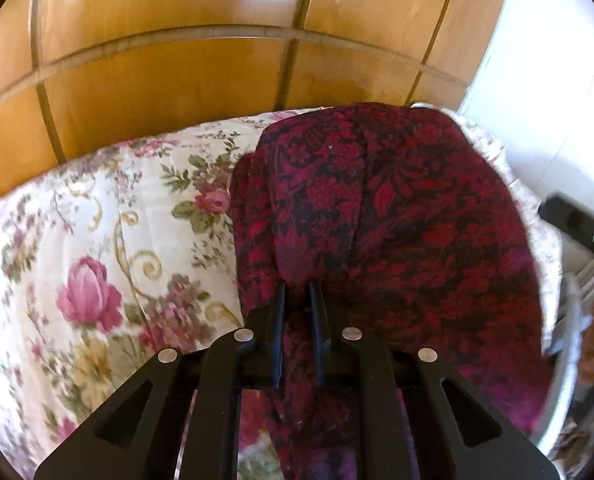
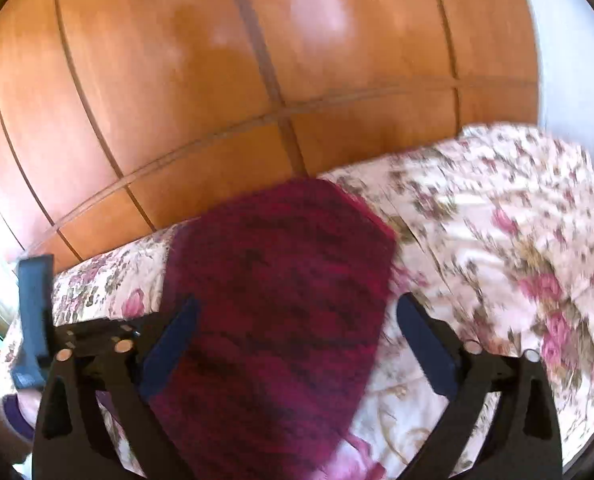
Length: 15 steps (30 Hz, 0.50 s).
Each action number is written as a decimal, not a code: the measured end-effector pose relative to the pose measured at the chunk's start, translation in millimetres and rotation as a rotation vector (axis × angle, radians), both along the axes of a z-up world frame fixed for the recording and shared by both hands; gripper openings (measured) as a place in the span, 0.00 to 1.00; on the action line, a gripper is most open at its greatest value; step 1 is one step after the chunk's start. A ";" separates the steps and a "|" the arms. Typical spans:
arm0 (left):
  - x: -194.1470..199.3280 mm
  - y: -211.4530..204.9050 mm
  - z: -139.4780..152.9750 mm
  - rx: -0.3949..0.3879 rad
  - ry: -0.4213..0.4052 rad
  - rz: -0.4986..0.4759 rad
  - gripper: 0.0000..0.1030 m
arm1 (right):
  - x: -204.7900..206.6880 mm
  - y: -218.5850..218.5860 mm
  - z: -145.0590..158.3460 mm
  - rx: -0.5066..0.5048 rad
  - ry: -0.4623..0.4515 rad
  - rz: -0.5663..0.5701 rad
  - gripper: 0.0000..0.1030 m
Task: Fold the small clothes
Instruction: 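Open both grippers and release the folded sweater on the bed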
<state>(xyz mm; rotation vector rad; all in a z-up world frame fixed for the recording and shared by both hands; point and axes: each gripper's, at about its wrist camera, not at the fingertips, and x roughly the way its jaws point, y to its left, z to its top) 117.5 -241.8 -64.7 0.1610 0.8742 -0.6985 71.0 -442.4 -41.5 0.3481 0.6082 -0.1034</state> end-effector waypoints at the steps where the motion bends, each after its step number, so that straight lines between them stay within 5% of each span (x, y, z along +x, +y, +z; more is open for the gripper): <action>1: 4.8 -8.1 -0.1 0.015 -0.007 0.000 0.10 | 11.7 10.8 -2.9 -0.023 0.030 -0.006 0.84; 4: 10.9 -13.3 -1.0 0.059 -0.021 0.022 0.10 | 66.2 34.7 -43.7 -0.124 0.209 -0.070 0.83; 6: 6.4 -8.4 -0.5 0.046 -0.039 0.032 0.10 | 64.5 30.5 -59.7 -0.107 0.199 -0.095 0.87; 10: -2.9 5.5 10.8 0.009 -0.043 0.064 0.10 | 43.1 33.1 -45.9 -0.109 0.159 -0.108 0.89; 12: -6.3 11.8 17.9 -0.009 -0.054 0.087 0.19 | 35.4 34.4 -37.2 -0.081 0.156 -0.128 0.92; 14: -11.6 21.8 27.4 -0.027 -0.080 0.126 0.41 | 25.4 33.5 -28.4 -0.055 0.134 -0.148 0.93; 15: -15.0 26.7 31.4 -0.036 -0.091 0.134 0.41 | 20.7 33.3 -24.8 -0.057 0.124 -0.168 0.96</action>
